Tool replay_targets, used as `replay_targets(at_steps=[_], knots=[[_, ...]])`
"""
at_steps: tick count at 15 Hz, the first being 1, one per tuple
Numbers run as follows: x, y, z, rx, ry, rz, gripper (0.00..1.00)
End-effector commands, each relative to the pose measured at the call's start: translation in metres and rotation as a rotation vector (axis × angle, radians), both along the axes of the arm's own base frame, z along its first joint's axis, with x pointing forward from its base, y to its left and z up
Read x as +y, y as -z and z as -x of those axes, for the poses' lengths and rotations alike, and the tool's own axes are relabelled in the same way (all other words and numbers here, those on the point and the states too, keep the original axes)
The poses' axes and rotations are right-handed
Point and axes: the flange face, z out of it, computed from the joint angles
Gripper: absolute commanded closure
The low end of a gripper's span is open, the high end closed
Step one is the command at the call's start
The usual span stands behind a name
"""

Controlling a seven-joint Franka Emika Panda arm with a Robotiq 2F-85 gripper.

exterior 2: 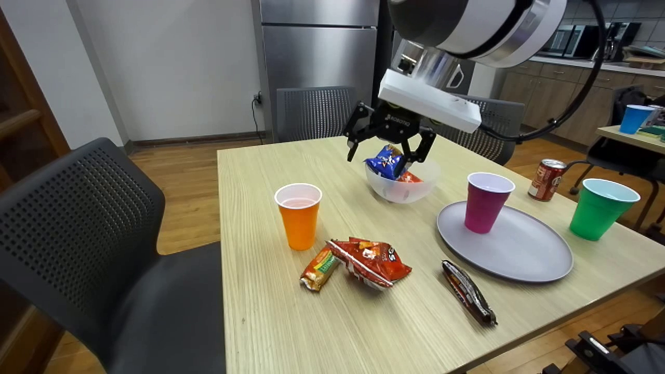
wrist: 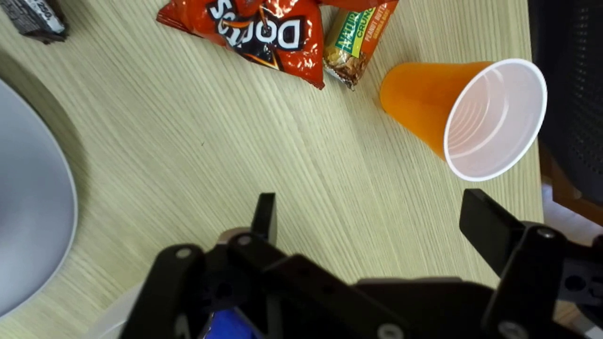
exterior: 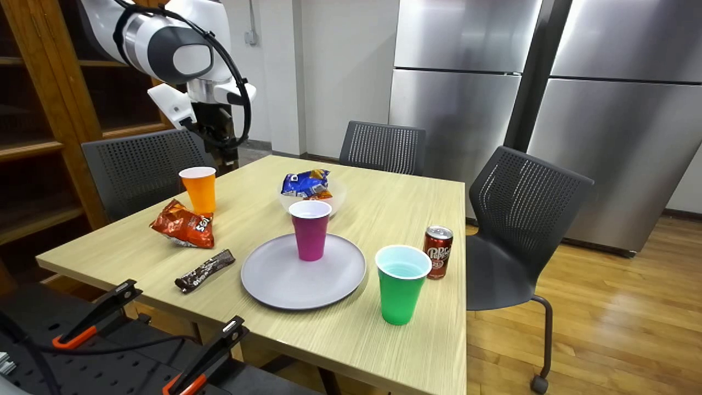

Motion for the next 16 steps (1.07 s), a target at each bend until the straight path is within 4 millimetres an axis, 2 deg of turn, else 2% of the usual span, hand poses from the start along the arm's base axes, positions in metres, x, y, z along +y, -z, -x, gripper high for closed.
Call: replay_targets(at_steps=[1,9,16], knots=[[0.016,-0.002,0.007,0.005,-0.068,0.022,0.00],[0.050,0.020,-0.004,0.006,-0.183,0.081,0.00],[0.074,0.037,-0.035,-0.012,-0.234,0.111,0.00]])
